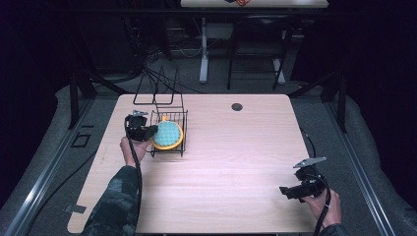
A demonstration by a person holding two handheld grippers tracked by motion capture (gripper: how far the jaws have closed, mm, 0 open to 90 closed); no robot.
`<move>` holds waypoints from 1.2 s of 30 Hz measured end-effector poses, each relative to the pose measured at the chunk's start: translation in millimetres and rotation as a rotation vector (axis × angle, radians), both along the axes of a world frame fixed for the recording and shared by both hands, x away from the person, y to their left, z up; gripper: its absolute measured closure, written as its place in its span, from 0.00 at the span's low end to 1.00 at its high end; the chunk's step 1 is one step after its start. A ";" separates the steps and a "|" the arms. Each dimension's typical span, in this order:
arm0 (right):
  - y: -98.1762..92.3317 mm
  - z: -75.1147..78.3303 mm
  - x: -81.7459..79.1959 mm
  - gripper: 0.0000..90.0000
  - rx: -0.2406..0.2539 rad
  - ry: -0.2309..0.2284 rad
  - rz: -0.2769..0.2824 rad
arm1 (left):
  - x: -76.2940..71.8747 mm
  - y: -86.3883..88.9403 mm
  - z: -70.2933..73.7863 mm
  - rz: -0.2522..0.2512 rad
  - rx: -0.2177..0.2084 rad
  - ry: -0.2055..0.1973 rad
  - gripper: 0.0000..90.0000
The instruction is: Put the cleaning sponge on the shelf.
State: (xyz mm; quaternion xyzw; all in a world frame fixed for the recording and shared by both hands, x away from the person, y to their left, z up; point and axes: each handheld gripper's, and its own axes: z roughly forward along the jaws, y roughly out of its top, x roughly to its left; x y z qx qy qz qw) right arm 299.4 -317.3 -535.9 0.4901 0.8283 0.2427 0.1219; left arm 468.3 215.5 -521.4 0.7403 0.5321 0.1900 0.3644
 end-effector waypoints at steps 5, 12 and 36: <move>-0.4 -0.3 -0.1 0.12 0.002 -0.003 -0.005 | 5.2 1.3 -3.1 -0.006 0.004 0.008 0.97; -0.5 -0.3 -0.1 0.12 0.000 0.000 -0.005 | 8.0 0.9 -3.8 -0.008 0.016 -0.002 0.94; -3.7 0.9 -1.1 0.12 -0.007 0.000 -0.008 | -6.7 13.8 10.5 0.019 -0.003 -0.005 0.20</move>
